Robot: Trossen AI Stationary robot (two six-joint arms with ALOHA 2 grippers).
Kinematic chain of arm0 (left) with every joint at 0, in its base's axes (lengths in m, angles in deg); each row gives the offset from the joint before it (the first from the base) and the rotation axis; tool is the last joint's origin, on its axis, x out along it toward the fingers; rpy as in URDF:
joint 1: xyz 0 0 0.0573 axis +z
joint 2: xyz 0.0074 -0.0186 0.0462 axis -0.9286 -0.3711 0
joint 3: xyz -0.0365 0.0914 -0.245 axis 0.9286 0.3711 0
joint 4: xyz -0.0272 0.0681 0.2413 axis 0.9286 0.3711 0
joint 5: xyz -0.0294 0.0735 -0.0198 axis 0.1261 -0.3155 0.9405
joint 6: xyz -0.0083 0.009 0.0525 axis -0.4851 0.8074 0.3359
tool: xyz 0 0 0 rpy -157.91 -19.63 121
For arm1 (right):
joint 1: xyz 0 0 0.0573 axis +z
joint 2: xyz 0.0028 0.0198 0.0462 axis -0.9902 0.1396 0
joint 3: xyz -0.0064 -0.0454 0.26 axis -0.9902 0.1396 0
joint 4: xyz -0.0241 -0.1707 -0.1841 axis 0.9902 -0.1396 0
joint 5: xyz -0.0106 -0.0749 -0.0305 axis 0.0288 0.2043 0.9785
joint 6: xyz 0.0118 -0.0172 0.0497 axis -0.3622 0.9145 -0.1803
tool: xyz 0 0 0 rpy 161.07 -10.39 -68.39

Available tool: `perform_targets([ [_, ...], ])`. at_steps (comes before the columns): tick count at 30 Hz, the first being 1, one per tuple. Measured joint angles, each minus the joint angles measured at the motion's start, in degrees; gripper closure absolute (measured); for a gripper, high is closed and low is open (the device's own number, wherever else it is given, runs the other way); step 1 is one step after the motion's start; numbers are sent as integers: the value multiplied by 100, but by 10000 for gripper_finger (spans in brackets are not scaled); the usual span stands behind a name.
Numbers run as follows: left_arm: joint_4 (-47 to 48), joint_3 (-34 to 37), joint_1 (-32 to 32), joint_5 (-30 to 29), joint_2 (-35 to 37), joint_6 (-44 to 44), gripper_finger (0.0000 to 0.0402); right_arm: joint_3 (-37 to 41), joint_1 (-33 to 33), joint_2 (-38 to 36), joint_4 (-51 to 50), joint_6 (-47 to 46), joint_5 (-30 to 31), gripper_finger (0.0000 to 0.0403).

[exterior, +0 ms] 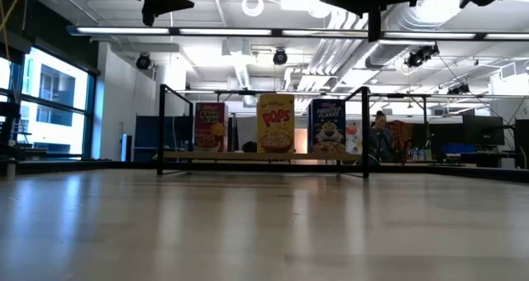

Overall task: Stack cereal on shelf
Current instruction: Put the violet cereal box aligned with the other violet cereal box on the shelf

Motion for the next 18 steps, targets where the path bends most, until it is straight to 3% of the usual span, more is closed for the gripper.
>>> perform_targets([
  [8, 121, -1, -42, 375, 0, 11, 193, -93, -61, 4, -36, -48, 316, 403],
  [13, 709, -125, -792, 703, 100, -544, 193, -93, -61, 4, -98, -461, 411, 402],
  [15, 1687, -385, -1321, 349, 79, -563, 193, -93, -48, 4, -137, -460, 411, 402],
  [18, 3452, -860, -2168, -666, -32, -944, 193, -93, -44, 4, -157, -460, 413, 402],
])
